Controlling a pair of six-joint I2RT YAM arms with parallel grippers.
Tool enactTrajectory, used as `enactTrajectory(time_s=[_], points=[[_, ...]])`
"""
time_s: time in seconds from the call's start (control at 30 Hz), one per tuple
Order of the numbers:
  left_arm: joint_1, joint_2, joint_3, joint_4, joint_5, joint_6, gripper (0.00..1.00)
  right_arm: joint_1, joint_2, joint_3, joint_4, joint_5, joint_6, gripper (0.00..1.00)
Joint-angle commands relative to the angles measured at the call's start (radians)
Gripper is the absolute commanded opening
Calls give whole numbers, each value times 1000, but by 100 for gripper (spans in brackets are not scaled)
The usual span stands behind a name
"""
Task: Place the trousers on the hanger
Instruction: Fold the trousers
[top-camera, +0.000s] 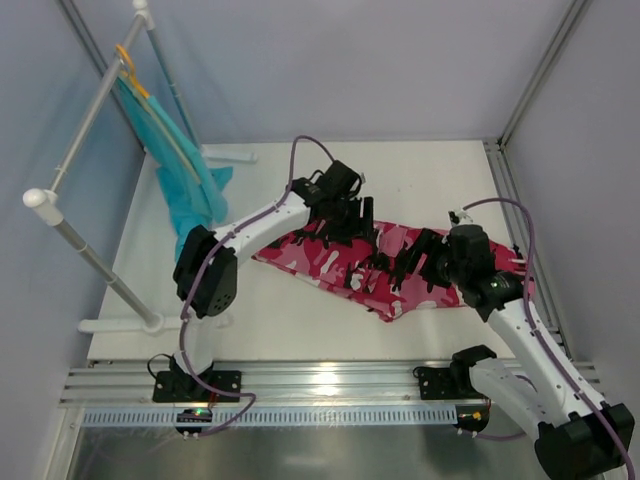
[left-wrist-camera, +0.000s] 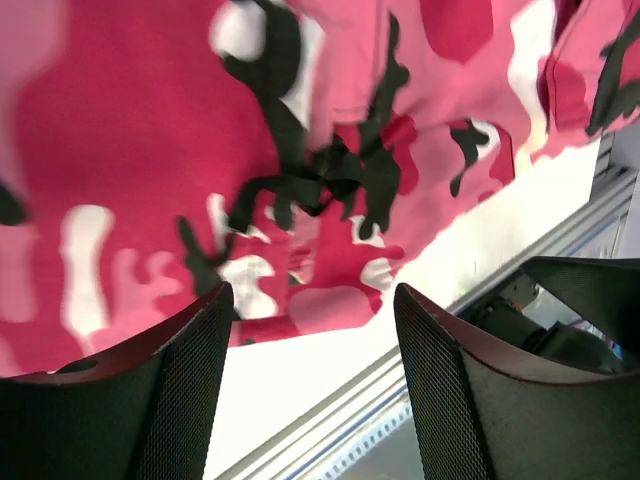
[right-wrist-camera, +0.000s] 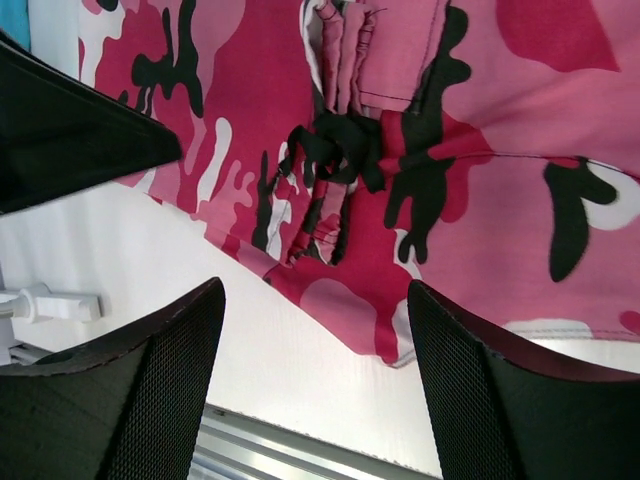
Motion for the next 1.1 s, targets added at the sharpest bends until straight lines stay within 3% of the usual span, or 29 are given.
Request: enactTrajectory(time_s=[0.0, 0.13, 0.27, 0.5, 0.57, 0.77, 0.9, 1.0, 1.07], points=[[110, -97, 36, -12, -30, 46, 65, -4, 97, -29, 187, -72, 67, 77], [265, -97, -65, -34, -109, 81, 61, -3, 305, -47, 395, -110, 68, 74], [339, -66, -197, -30, -138, 60, 60, 20, 533, -69, 605, -213, 49, 71], [360, -60, -300, -92, -354, 15, 61, 76, 739, -47, 687, -234, 22, 68], [362, -91, -337, -109, -461, -35, 61, 79, 766, -30, 660, -236, -12, 67], [362, -232, -579, -49, -596, -146, 63, 79, 754, 19, 580, -244, -102, 67], [333, -340, -668, -53, -630, -183, 66, 70, 672, 82, 332, -147, -94, 68], [272, -430, -652, -85, -672, -189, 69, 18, 542, 129, 189, -83, -60, 71], [218, -454, -575, -99, -675, -176, 70, -88, 444, 164, 131, -57, -34, 73]])
